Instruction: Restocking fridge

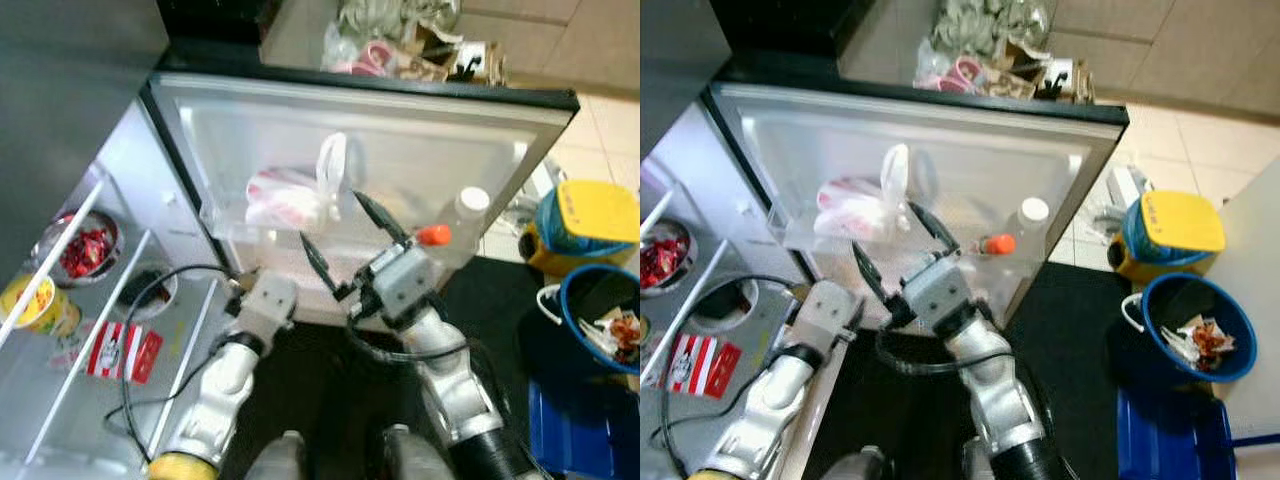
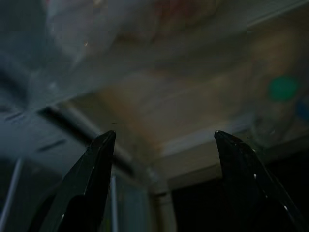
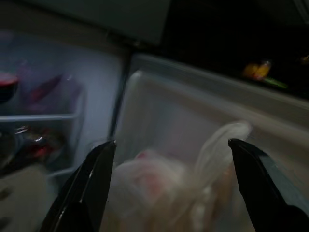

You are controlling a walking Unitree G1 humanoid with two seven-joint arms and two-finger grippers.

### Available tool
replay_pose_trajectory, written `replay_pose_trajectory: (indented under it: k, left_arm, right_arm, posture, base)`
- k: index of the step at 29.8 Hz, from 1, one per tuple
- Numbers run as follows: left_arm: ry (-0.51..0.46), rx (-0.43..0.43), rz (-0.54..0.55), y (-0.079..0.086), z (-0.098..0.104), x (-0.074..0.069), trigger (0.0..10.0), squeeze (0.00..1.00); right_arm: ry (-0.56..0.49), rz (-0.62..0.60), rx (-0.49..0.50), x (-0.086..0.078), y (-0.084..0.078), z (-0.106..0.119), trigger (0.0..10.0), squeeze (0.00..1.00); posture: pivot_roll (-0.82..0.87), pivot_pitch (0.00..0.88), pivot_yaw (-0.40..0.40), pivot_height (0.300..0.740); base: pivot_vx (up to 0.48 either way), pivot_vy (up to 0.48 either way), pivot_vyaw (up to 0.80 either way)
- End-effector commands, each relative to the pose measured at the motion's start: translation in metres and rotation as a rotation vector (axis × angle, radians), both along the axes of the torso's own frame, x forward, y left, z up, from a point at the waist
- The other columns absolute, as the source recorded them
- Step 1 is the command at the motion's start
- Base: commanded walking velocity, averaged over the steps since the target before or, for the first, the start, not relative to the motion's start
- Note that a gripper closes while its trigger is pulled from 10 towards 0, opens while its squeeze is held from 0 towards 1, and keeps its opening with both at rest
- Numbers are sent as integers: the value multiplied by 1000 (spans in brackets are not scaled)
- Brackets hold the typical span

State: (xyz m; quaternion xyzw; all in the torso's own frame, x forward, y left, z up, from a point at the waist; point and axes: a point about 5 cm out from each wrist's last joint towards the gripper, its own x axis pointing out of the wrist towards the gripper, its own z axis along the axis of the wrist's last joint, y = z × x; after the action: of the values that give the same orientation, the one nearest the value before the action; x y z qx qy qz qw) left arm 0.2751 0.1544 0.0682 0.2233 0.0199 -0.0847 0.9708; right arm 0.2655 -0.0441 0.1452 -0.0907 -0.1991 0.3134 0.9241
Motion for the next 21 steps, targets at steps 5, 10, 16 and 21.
replay_pose_trajectory:
  k: [5,10,16,21]
  left_arm:
    - [33,80,21,18,-17,-15,10000,0]
    - [148,78,59,32,-41,-33,10000,0]
    - [356,28,128,42,-80,-56,10000,0]
    - [575,-51,204,48,-115,-82,10000,0]
  right_arm:
    - [165,86,-119,-40,-24,-40,10000,0]
    - [451,-37,-181,-51,-66,-96,10000,0]
    - [801,-330,-152,-61,-111,-161,10000,0]
    - [1094,-605,-83,-83,-141,-207,10000,0]
  posture:
    - [50,160,-45,740]
    - [44,161,-47,740]
    - [38,162,-50,740]
    - [24,156,-44,740]
  base:
    - [0,0,0]
    - [0,0,0]
    - [0,0,0]
    - [0,0,0]
